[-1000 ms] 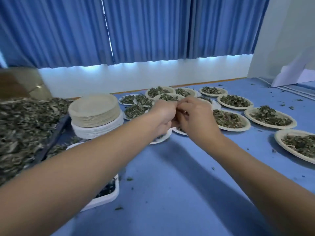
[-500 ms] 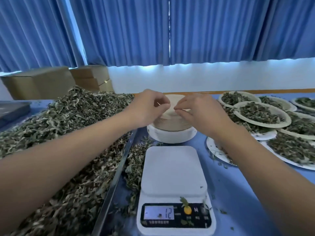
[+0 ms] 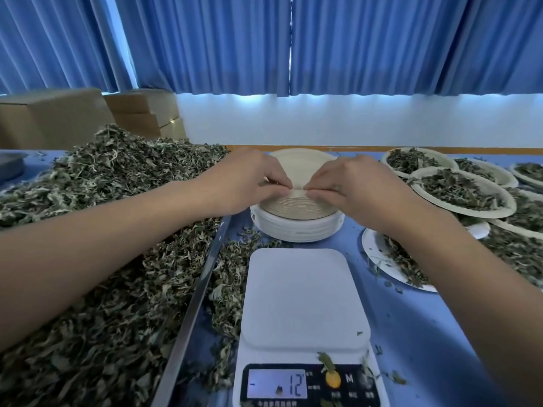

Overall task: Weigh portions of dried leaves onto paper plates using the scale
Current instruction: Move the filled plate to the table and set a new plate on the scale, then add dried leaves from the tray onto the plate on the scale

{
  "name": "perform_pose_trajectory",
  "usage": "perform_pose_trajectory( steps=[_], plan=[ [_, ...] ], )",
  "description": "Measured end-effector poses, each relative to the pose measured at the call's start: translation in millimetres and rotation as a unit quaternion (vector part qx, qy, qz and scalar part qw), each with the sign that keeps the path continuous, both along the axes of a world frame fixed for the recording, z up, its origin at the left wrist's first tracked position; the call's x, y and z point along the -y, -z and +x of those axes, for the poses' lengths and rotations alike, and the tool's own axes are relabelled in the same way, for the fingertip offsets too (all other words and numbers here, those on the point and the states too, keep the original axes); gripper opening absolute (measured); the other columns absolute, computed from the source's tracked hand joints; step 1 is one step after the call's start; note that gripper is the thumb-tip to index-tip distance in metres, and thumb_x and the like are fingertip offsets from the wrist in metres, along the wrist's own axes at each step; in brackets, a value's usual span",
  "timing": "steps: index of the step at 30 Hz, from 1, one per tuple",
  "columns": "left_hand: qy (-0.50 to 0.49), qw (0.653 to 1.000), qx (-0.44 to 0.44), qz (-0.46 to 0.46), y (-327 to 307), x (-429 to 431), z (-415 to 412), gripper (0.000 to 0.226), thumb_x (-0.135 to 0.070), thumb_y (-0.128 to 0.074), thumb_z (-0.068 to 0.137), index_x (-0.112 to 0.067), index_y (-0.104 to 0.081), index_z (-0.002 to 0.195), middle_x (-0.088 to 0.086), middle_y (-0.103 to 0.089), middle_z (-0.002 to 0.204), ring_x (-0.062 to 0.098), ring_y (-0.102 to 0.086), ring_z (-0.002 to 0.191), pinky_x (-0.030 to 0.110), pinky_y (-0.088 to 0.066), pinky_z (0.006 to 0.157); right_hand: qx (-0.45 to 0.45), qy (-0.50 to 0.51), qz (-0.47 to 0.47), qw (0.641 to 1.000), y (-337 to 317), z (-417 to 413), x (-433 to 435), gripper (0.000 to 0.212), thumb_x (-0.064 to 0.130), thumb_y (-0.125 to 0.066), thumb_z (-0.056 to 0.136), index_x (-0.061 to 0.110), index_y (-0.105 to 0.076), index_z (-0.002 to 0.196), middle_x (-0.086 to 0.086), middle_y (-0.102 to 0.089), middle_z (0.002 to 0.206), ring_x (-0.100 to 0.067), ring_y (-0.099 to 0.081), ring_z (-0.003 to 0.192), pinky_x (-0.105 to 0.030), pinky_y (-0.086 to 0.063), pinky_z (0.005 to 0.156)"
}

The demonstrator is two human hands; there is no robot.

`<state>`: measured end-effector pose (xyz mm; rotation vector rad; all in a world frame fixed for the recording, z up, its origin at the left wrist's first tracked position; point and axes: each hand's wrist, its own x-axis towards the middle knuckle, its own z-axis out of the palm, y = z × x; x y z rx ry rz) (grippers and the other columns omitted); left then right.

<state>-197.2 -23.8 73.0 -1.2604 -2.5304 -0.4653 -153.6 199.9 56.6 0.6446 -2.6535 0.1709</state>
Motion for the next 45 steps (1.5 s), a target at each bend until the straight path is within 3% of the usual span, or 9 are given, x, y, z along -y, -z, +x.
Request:
perform_pose_trajectory(
  steps=[8,16,22,25,31,36,40,42,45],
  plan=[
    [0.01,1.0,0.002,0.008,3,0,-4,0.013,-0.023,-0.073,0.092,-0.017,-0.081,0.101,-0.007,-0.076,0.101,0.012,-0.067,0.095,0.037,-0.049,0.092,-0.023,-0.004,0.073,0.997,-3,3,6,0.034,0.041,-0.05,0.104,0.023,-0.079,0.106,0.006,-0.072,0.112,-0.025,-0.064,0.101,-0.043,-0.051,0.079],
    [0.017,1.0,-0.015,0.008,4,-2,-4,0.018,-0.029,-0.068,0.095,-0.017,-0.078,0.106,-0.005,-0.074,0.103,0.013,-0.065,0.096,0.04,-0.049,0.092,-0.078,0.033,0.156,0.984,1,5,12,0.048,0.038,-0.021,0.112,0.023,-0.063,0.128,0.003,-0.061,0.125,-0.024,-0.054,0.115,-0.036,-0.035,0.096],
    [0.018,0.998,-0.052,0.034,-8,2,7,0.022,-0.024,-0.066,0.098,-0.014,-0.076,0.114,0.001,-0.074,0.105,0.013,-0.061,0.091,0.029,-0.046,0.087,-0.133,0.008,0.101,0.986,-7,10,10,0.037,0.027,-0.04,0.111,0.009,-0.072,0.118,-0.009,-0.068,0.115,-0.036,-0.059,0.103,-0.045,-0.04,0.086],
    [0.015,0.997,-0.062,0.038,-12,8,23,0.021,-0.022,-0.065,0.098,-0.012,-0.076,0.114,0.0,-0.074,0.105,0.016,-0.065,0.097,0.033,-0.047,0.091,-0.194,-0.039,0.062,0.978,-4,22,12,0.03,0.019,-0.05,0.107,0.004,-0.075,0.103,-0.012,-0.072,0.103,-0.038,-0.064,0.092,-0.049,-0.045,0.077],
    [0.062,0.996,-0.055,0.028,4,29,80,0.016,-0.021,-0.071,0.094,-0.015,-0.076,0.109,-0.006,-0.073,0.1,0.011,-0.065,0.091,0.035,-0.05,0.09,-0.329,-0.044,-0.16,0.93,33,64,3,0.029,0.015,-0.051,0.106,-0.001,-0.074,0.098,-0.013,-0.072,0.102,-0.031,-0.063,0.097,-0.041,-0.047,0.086],
    [0.107,0.992,-0.057,-0.019,30,45,127,0.021,-0.021,-0.07,0.095,-0.014,-0.075,0.114,-0.002,-0.073,0.107,0.017,-0.067,0.1,0.043,-0.051,0.092,-0.25,-0.018,-0.194,0.949,80,106,-16,0.031,0.014,-0.05,0.105,-0.004,-0.074,0.096,-0.016,-0.069,0.1,-0.031,-0.063,0.097,-0.04,-0.05,0.088],
    [0.091,0.995,0.026,-0.019,43,58,145,0.023,-0.025,-0.066,0.098,-0.016,-0.074,0.117,-0.007,-0.073,0.114,0.009,-0.065,0.106,0.035,-0.05,0.097,-0.229,0.009,-0.244,0.942,81,129,-12,0.033,0.014,-0.05,0.104,0.008,-0.057,0.073,0.005,-0.051,0.07,-0.011,-0.047,0.068,-0.013,-0.036,0.07],
    [0.076,0.995,0.06,0.026,46,64,150,0.024,-0.03,-0.063,0.099,-0.018,-0.075,0.116,-0.011,-0.073,0.113,0.003,-0.066,0.105,0.031,-0.052,0.096,-0.208,0.038,-0.259,0.942,84,135,-7,0.043,0.019,-0.049,0.105,0.015,-0.04,0.063,0.009,-0.034,0.056,-0.012,-0.037,0.052,-0.022,-0.03,0.052],
    [-0.008,0.991,0.021,0.134,44,77,141,0.03,-0.038,-0.053,0.101,-0.022,-0.075,0.114,-0.015,-0.072,0.109,0.0,-0.066,0.098,0.029,-0.055,0.091,-0.171,0.079,-0.245,0.951,92,138,-6,0.05,0.019,-0.052,0.105,0.011,-0.036,0.058,-0.001,-0.032,0.046,-0.023,-0.034,0.042,-0.042,-0.033,0.045]
  ],
)
